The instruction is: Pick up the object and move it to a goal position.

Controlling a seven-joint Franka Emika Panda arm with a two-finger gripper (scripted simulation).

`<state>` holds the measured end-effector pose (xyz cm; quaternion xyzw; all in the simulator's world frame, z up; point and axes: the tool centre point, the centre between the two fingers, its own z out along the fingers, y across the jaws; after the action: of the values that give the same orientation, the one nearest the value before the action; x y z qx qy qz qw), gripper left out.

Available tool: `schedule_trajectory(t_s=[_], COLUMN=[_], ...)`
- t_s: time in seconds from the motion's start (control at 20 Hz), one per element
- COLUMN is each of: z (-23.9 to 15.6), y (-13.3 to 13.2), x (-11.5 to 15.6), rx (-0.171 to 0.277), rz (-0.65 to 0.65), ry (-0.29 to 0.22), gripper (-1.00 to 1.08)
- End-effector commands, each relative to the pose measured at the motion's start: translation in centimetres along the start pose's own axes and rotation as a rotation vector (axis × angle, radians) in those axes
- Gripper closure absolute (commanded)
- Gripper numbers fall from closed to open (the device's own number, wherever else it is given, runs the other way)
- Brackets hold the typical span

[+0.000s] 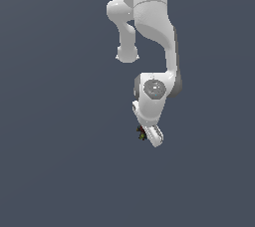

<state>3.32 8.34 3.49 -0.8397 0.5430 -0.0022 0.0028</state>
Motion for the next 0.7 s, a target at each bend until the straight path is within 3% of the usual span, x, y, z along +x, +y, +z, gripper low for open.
schedule_trajectory(t_s=[0.0, 0.65], z=[-0.4, -7.2], y=[-0.2, -3.5], x=[0.0, -0.2], rx=[0.002, -0.002], rz=[0.0, 0.001], ry=[0.0, 0.001], gripper=[1.08, 1.08])
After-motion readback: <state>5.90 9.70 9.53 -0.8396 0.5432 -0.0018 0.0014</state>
